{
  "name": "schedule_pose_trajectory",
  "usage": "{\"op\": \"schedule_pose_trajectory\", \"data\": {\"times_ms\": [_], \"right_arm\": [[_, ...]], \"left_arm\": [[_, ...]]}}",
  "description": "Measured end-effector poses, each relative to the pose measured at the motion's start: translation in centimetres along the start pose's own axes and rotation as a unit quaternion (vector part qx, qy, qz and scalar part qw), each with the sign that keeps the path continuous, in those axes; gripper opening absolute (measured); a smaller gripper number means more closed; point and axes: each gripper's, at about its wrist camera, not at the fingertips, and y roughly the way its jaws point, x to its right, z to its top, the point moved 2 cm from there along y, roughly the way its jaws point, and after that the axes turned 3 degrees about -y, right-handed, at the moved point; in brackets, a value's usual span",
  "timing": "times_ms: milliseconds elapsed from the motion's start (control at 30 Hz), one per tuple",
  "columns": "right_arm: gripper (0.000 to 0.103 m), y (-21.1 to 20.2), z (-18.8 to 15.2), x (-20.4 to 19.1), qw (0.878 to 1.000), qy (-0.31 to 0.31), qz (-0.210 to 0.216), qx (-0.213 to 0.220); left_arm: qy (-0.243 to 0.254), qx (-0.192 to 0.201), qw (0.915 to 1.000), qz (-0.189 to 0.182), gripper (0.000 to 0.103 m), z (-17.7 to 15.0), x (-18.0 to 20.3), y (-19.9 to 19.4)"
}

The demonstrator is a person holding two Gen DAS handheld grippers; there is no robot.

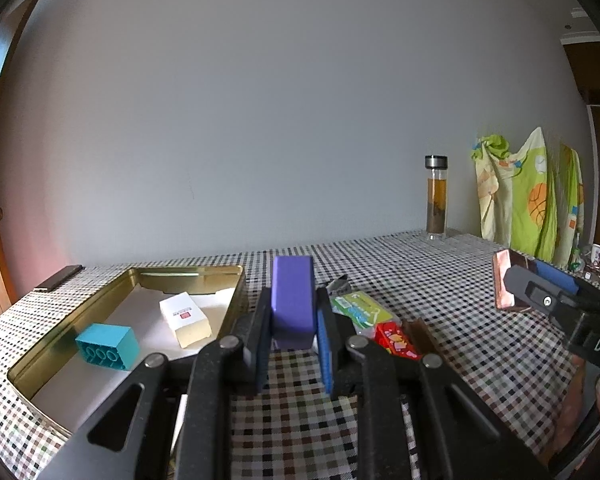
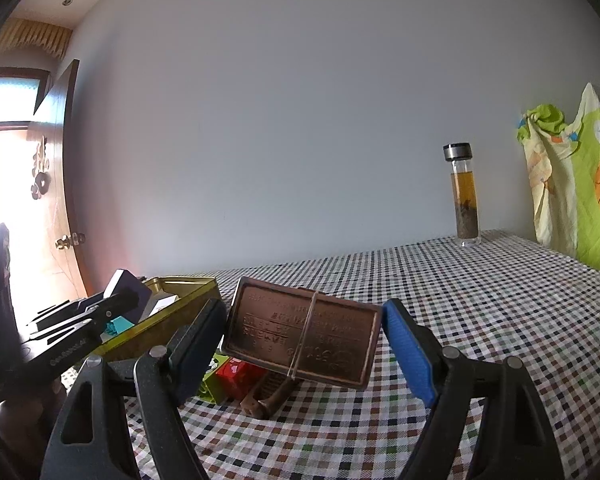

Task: Organize rigid objects
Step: 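Lift and carry the purple block and brown plate toward the tray with both tools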

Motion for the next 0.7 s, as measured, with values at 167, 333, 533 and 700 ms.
{"op": "schedule_pose_trajectory", "data": {"times_ms": [167,333,533,700], "right_arm": [[0.082,-0.5,0.1,-0.1,1.0,-0.001,-0.007,0.018],[0.082,-0.9,0.1,-0.5,0.999,-0.01,-0.014,0.03],[0.082,-0.5,0.3,-1.2,0.999,-0.01,-0.003,0.034],[0.082,-0.3,0.3,-2.8,0.999,-0.021,0.009,0.034]], "left_arm": [[0.002,0.012,0.9999,-0.001,0.018,0.0,0.0,-0.4],[0.002,0.021,0.9998,-0.002,0.018,0.0,0.0,-0.8],[0.002,0.03,0.9995,0.004,0.018,0.1,-0.3,-1.1],[-0.012,0.028,0.9995,0.01,0.018,0.2,-1.5,-1.0]]}}
